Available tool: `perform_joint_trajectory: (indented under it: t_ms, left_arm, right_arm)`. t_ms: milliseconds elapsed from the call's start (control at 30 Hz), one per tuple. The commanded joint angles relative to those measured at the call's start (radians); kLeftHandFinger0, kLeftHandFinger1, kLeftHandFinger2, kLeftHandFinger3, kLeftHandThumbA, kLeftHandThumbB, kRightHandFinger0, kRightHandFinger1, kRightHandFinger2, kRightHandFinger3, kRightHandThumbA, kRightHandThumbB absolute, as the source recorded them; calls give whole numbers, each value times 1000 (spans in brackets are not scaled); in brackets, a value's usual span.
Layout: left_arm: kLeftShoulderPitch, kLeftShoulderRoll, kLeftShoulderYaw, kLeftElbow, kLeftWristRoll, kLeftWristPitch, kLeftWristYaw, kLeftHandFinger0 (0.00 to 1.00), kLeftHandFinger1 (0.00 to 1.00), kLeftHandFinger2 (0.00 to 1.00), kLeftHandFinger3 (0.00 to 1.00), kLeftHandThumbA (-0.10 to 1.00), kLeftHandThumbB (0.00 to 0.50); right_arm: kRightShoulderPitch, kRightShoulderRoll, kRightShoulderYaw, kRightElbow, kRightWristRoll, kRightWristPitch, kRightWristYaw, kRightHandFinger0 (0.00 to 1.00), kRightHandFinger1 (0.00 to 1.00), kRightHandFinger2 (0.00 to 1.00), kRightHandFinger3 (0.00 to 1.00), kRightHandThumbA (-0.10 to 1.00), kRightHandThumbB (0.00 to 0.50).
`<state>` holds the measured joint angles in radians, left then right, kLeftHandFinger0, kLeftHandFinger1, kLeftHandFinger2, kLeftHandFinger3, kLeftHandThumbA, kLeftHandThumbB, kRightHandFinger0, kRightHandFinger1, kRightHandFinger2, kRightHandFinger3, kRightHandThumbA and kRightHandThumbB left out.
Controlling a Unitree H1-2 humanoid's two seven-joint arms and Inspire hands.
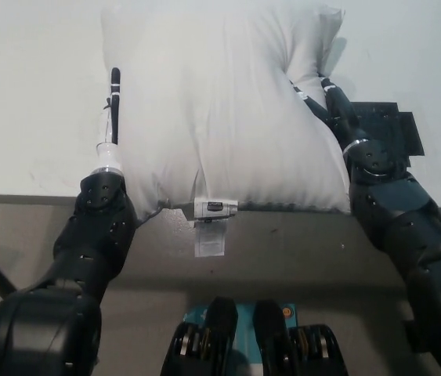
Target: The robot uses both hands to lift the pillow and then drops it on the table
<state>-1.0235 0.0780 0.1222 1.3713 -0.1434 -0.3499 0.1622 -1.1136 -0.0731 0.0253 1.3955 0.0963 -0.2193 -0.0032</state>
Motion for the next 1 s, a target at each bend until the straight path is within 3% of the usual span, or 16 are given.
perform_joint_trajectory:
  t_ms: [0, 200, 233, 333, 600, 700, 733, 767, 967]
  left_arm:
    - [-73, -142, -61, -12, 53, -44, -62, 1000, 1000, 1000, 1000, 1000, 107]
    - [-77, -140, -67, -14, 39, -43, -63, 1000, 1000, 1000, 1000, 1000, 111]
    - [-88, -146, -64, -36, 31, -61, -65, 1000, 1000, 1000, 1000, 1000, 149]
    - [-94, -151, -74, -45, 41, -99, -54, 1000, 1000, 1000, 1000, 1000, 67]
    - [-117, -163, -103, -77, 60, -118, -2, 1000, 1000, 1000, 1000, 1000, 66]
    - [-117, -162, -110, -79, 55, -118, 1, 1000, 1000, 1000, 1000, 1000, 66]
    - [-141, -158, -110, -87, 56, -116, 12, 1000, 1000, 1000, 1000, 1000, 59]
    - [-159, -155, -112, -94, 56, -119, 20, 1000, 1000, 1000, 1000, 1000, 66]
    - [-172, -150, -120, -101, 54, -118, 22, 1000, 1000, 1000, 1000, 1000, 63]
  right_arm:
    - [-55, 129, 35, -19, -36, -44, 108, 1000, 1000, 1000, 1000, 1000, 320]
    - [-58, 128, 33, -20, -33, -49, 108, 1000, 1000, 1000, 1000, 1000, 320]
    - [-53, 126, 10, -40, -8, -67, 103, 1000, 1000, 1000, 1000, 1000, 316]
    - [-52, 124, 14, -47, -14, -85, 96, 1000, 1000, 1000, 1000, 1000, 291]
    - [-70, 125, 25, -60, -28, -151, 64, 1000, 1000, 1000, 1000, 1000, 239]
    - [-72, 125, 26, -58, -28, -153, 63, 1000, 1000, 1000, 1000, 1000, 237]
    - [-96, 120, 24, -64, -27, -165, 61, 1000, 1000, 1000, 1000, 1000, 279]
    - [-116, 117, 23, -68, -26, -167, 56, 1000, 1000, 1000, 1000, 1000, 283]
    - [-131, 114, 16, -74, -17, -162, 61, 1000, 1000, 1000, 1000, 1000, 277]
